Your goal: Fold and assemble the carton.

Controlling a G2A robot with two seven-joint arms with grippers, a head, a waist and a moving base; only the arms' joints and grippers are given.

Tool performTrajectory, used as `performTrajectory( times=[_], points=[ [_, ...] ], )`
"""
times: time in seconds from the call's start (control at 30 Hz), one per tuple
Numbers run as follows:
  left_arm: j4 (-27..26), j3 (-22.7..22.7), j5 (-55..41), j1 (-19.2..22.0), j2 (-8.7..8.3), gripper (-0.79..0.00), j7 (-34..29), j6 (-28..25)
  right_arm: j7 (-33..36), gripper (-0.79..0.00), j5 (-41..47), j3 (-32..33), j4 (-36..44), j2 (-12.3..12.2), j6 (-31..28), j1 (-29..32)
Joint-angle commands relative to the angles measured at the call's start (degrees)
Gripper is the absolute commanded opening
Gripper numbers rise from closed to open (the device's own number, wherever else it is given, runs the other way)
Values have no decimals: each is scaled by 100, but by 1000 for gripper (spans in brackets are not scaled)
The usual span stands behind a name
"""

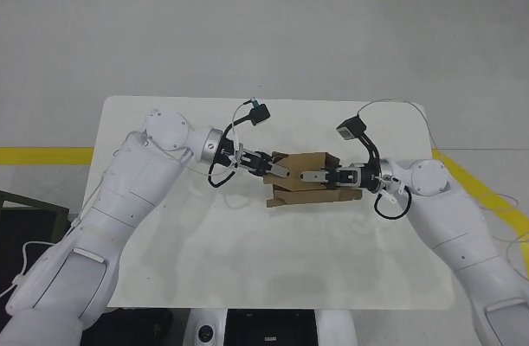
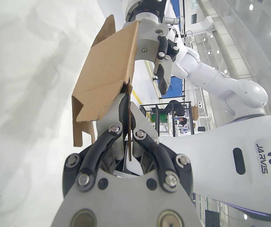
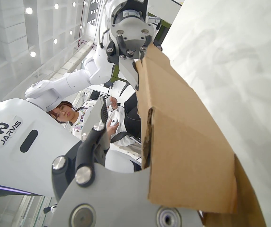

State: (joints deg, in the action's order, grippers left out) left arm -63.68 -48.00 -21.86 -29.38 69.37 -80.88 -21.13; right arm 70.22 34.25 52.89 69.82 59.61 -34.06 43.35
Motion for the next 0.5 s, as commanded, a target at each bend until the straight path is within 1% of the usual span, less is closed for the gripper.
performTrajectory(
  times=[0.0, 0.1, 0.23, 0.27, 0.3, 0.37, 0.4, 0.43, 0.47],
  points=[
    [-28, 4, -15, 2, 1, -785, -51, -13, -4, -471, -4, -30, -22, 3, -4, -14],
    [-59, 20, -21, 3, 4, -785, -131, -30, -13, -542, -28, -66, -59, 4, -13, -40],
    [-57, 47, -3, 6, 9, -776, -198, -28, -29, -717, -48, -97, -110, -2, -29, -54],
    [-49, 50, -2, 7, 10, -686, -203, -21, -26, -767, -48, -105, -117, -4, -26, -57],
    [-43, 51, -2, 7, 11, -603, -204, -23, -28, -785, -42, -113, -120, -6, -28, -60],
    [-31, 51, 7, 11, 11, -400, -204, -12, -32, -785, -39, -120, -125, -12, -32, -58],
    [-30, 48, 6, 13, 11, -139, -208, -10, -32, -785, -36, -121, -133, -16, -32, -56],
    [-27, 40, 3, 15, 10, 0, -203, -6, -37, -785, -27, -121, -135, -19, -37, -55],
    [-26, 33, -2, 15, 8, 0, -198, -3, -41, -785, -25, -121, -138, -23, -41, -55]
  ],
)
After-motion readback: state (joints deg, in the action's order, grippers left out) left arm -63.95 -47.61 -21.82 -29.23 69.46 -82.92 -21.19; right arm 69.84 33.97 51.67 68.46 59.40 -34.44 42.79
